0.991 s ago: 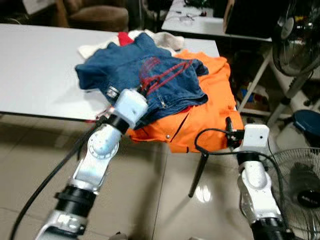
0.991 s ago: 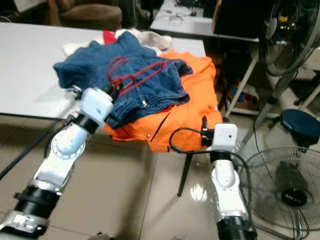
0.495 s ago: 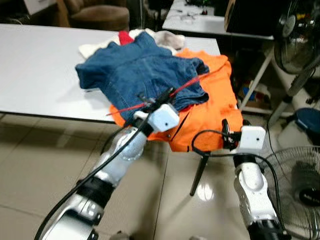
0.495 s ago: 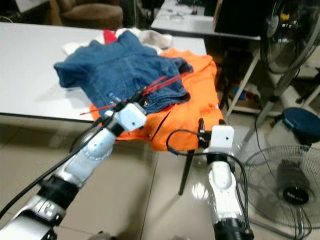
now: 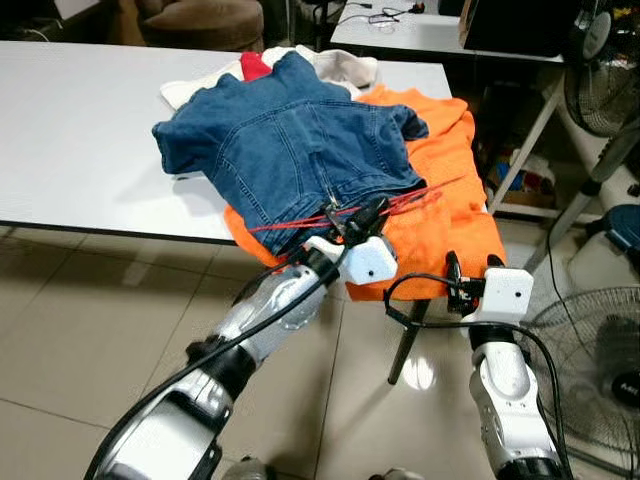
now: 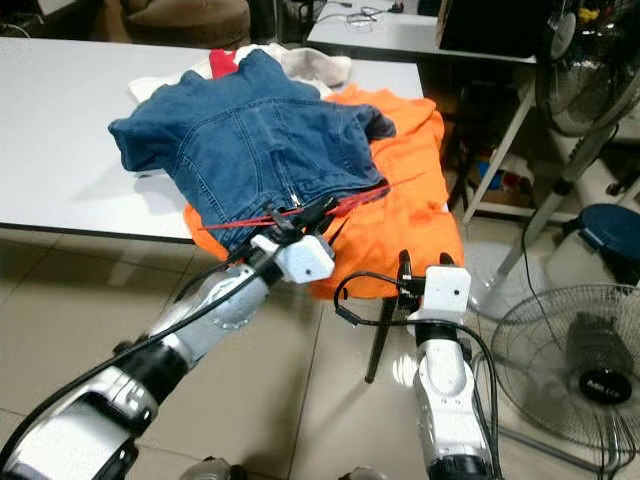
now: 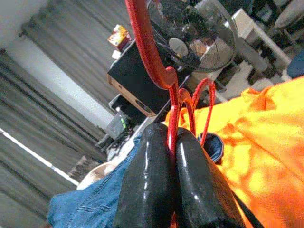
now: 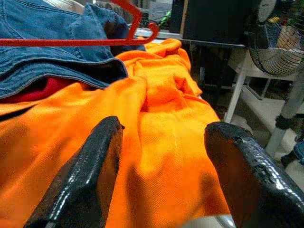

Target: Hang hanger

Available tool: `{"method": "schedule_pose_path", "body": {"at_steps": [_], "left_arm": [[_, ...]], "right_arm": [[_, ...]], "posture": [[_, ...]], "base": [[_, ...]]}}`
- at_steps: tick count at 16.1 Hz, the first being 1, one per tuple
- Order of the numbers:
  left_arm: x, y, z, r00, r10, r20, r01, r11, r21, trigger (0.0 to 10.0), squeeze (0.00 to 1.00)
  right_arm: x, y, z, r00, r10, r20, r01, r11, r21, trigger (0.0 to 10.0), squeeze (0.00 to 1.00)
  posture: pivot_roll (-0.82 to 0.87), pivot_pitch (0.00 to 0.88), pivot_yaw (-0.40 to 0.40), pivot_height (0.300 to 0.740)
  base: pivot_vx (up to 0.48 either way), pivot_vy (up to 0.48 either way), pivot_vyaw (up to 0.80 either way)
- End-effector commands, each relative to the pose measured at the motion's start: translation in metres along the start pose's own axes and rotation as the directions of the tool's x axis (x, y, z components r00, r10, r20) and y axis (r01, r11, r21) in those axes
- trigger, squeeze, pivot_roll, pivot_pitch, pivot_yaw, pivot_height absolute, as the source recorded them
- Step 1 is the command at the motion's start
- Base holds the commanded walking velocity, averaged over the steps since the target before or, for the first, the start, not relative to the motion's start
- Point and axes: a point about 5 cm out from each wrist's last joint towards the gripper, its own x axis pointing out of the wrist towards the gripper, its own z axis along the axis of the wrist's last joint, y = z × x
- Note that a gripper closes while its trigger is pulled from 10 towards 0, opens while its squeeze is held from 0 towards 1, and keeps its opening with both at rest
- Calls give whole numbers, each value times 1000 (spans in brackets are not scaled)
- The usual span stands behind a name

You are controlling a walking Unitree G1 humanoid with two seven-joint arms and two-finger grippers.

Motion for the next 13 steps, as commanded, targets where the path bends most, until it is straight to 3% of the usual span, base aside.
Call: {"method": "schedule_pose_path", "body": {"at_steps": [1, 3, 4, 5, 6, 7, 8, 9, 10, 11, 13], "left_arm": [[6, -2, 2, 1000, 8, -1, -7, 999, 41, 10000, 0], [9, -1, -1, 999, 27, -20, -25, 998, 65, 10000, 0], [9, 4, -2, 998, 53, -25, -53, 998, 31, 10000, 0], [7, 16, -9, 990, 111, -83, -121, 984, -129, 10000, 0], [4, 24, -16, 979, 150, -139, -182, 949, -257, 10000, 0], [-3, 42, -29, 942, 219, -253, -314, 837, -447, 10000, 0], [-28, 76, -50, 865, 319, -388, -496, 666, -557, 10000, 0], [-36, 85, -54, 840, 340, -422, -537, 626, -566, 10000, 0], [-48, 95, -62, 799, 367, -476, -598, 562, -571, 10000, 0], [-62, 99, -67, 778, 366, -511, -624, 537, -568, 10000, 0], [-90, 83, -65, 818, 302, -490, -558, 625, -546, 10000, 0]], "right_arm": [[-1, 0, 3, 1000, -6, 14, 6, 1000, 6, 10000, 0], [-2, 0, 3, 1000, -10, 13, 10, 1000, 6, 10000, 0], [-3, -1, 4, 1000, -14, 15, 14, 1000, 5, 10000, 0], [-3, -4, 9, 999, -19, 39, 19, 1000, -5, 10000, 0], [-3, -5, 14, 998, -17, 63, 18, 1000, -18, 10000, 0], [-1, -9, 25, 993, -11, 114, 16, 999, -46, 10000, 0], [3, -19, 41, 983, -27, 180, 40, 997, -69, 10000, 0], [4, -21, 44, 981, -37, 189, 50, 997, -66, 10000, 0], [5, -23, 46, 980, -47, 196, 60, 996, -60, 10000, 0], [6, -22, 47, 980, -43, 196, 55, 997, -52, 10000, 0], [6, -18, 43, 984, -40, 174, 48, 998, -42, 10000, 0]], "posture": [[-43, 66, 34, 740], [-50, 67, 39, 740], [-57, 66, 41, 740], [-62, 65, 43, 740], [-72, 62, 47, 740], [-76, 58, 50, 740], [-71, 54, 55, 740], [-70, 53, 56, 740], [-65, 49, 62, 740], [-63, 44, 65, 740], [-49, 40, 55, 740]], "base": [[0, 0, 0], [0, 0, 0], [0, 0, 0], [0, 0, 0], [0, 0, 0], [0, 0, 0], [0, 0, 0], [0, 0, 0], [0, 0, 0], [0, 0, 0], [0, 0, 0]]}}
